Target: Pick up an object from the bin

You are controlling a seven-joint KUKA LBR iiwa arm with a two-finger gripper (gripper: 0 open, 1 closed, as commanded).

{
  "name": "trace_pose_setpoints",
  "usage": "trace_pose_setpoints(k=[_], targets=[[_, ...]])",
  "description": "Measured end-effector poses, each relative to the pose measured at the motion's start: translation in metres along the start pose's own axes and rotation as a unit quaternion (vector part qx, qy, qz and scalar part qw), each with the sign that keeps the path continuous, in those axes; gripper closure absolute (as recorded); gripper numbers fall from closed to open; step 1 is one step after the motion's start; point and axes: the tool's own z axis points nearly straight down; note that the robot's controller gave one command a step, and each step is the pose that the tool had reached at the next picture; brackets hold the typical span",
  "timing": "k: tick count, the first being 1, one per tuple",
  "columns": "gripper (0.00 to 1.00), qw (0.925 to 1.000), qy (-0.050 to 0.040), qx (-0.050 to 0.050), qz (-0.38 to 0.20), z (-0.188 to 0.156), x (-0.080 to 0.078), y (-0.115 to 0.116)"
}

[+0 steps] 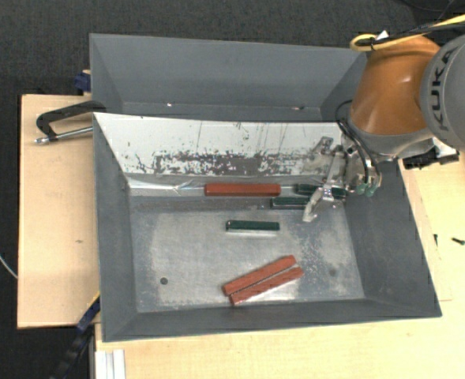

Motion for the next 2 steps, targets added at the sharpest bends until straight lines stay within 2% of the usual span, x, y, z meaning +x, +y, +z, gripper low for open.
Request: trace_pose_setpoints(k=[1,2], targets=[[0.00,0.9995,0.0023,0.001,-0.030,0.016,-0.001,-0.003],[0.00,1.0000,0.0000,-0.001,0.007,0.070,-0.003,-0.004]])
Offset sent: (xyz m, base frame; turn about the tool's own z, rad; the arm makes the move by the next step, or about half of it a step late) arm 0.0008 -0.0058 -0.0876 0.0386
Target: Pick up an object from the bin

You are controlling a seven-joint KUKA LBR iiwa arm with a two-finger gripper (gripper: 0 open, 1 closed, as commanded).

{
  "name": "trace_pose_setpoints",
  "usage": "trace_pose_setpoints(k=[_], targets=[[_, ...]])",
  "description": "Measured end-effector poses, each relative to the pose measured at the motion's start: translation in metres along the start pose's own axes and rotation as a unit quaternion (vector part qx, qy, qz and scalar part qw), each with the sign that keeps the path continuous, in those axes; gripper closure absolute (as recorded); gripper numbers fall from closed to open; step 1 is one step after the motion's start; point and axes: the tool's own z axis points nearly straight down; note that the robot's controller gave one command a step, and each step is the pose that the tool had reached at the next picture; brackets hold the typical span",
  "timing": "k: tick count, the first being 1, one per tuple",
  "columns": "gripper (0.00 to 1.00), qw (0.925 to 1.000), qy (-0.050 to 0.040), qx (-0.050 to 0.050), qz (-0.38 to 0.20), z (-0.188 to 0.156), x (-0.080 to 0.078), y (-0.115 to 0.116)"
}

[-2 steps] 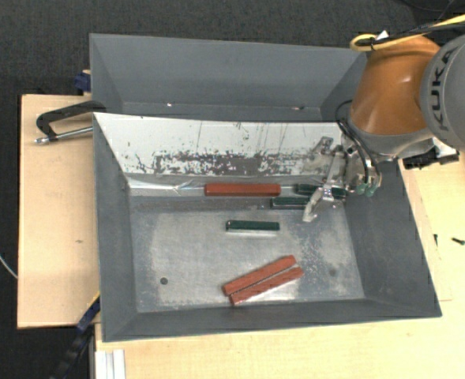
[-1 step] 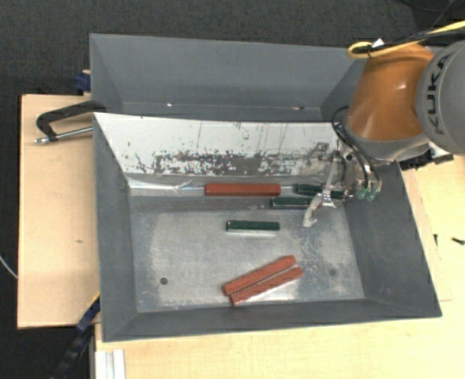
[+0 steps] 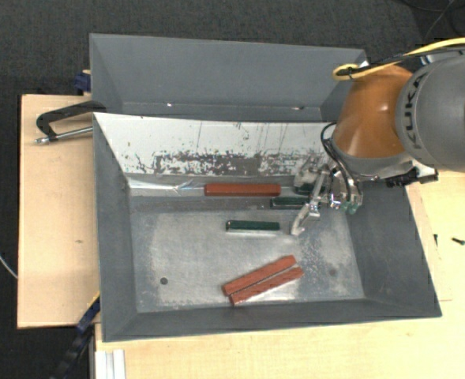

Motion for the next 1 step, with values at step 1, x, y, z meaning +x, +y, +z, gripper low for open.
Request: trace_pose_setpoints(k=[1], targets=[[1.00,0.9998,-0.0144,-0.001,0.013,0.0052,-0.0026,0.0011]])
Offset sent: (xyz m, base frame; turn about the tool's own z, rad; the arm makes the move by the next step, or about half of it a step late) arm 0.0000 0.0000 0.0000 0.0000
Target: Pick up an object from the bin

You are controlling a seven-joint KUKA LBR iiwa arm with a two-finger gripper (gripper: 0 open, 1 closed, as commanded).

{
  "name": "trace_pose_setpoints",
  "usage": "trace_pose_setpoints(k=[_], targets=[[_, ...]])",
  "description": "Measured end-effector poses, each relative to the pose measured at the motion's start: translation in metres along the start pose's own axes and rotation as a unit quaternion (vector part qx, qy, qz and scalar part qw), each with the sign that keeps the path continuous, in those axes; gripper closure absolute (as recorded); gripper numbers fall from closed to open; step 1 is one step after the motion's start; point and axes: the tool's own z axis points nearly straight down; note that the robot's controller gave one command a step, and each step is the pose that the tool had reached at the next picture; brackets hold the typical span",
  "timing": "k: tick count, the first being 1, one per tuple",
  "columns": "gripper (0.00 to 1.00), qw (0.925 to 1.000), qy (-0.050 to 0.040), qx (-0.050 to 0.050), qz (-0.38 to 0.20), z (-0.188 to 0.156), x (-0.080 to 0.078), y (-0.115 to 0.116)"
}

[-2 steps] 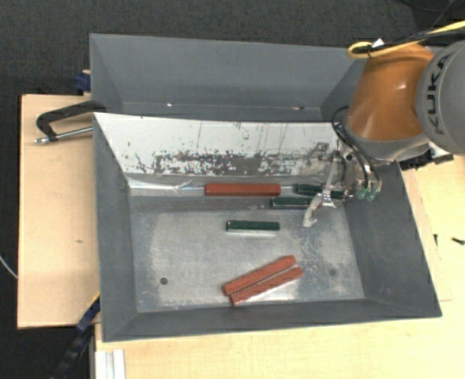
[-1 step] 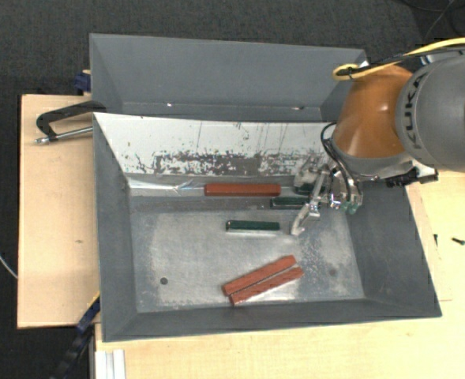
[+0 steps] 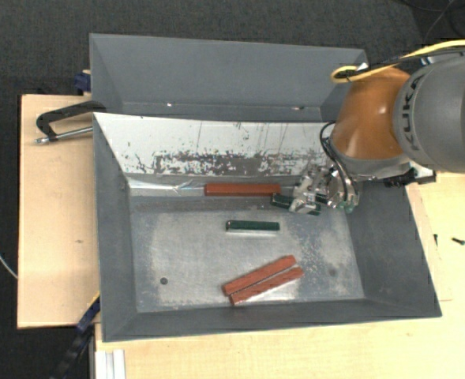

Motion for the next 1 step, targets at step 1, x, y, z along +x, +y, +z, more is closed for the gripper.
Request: trace_pose_setpoints(k=[1], targets=[[1.00,1.0000,0.0001,0.000,0.000,0.0002,0.0000,0.0000]])
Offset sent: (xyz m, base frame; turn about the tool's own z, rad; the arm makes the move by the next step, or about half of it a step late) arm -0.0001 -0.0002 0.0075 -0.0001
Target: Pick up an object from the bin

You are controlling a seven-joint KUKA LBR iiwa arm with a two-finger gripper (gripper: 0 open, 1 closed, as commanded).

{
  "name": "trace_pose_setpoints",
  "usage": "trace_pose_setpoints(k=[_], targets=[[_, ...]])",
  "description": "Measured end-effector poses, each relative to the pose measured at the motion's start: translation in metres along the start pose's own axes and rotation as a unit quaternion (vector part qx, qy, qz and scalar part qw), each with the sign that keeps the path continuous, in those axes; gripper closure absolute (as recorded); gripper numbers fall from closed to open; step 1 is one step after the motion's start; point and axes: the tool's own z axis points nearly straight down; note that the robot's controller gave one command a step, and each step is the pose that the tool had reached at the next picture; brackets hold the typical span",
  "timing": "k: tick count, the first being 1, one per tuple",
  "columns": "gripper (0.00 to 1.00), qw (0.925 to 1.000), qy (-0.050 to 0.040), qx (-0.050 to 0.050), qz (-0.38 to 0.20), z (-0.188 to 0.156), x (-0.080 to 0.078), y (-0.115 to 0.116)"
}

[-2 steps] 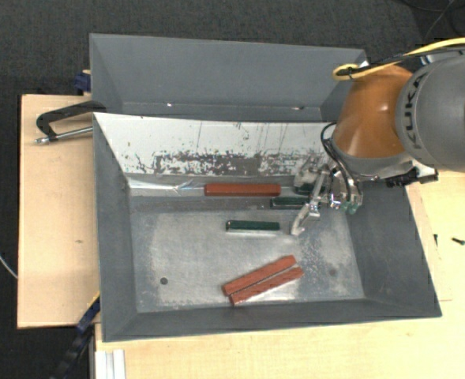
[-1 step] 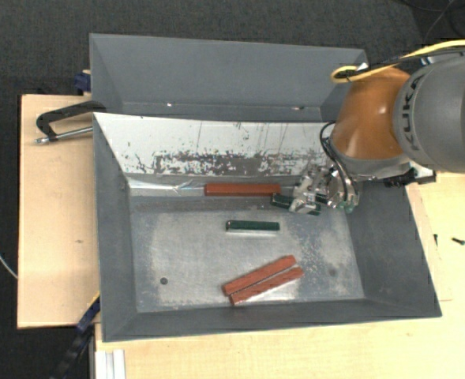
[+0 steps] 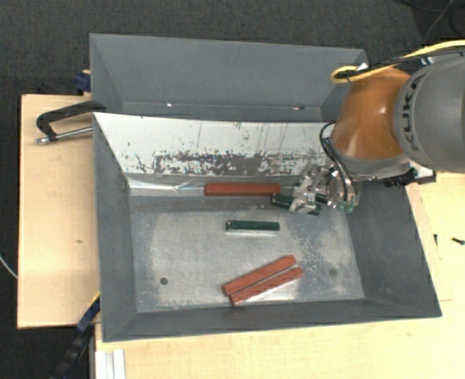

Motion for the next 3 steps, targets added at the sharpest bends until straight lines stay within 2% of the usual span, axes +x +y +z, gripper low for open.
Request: trace_pose_setpoints(k=[1,3], targets=[[1.00,0.9999,0.0134,0.002,0.000,-0.009,-0.002,0.001],[1.00,0.9999,0.0123,0.002,-0.001,-0.068,-0.006,0.002]])
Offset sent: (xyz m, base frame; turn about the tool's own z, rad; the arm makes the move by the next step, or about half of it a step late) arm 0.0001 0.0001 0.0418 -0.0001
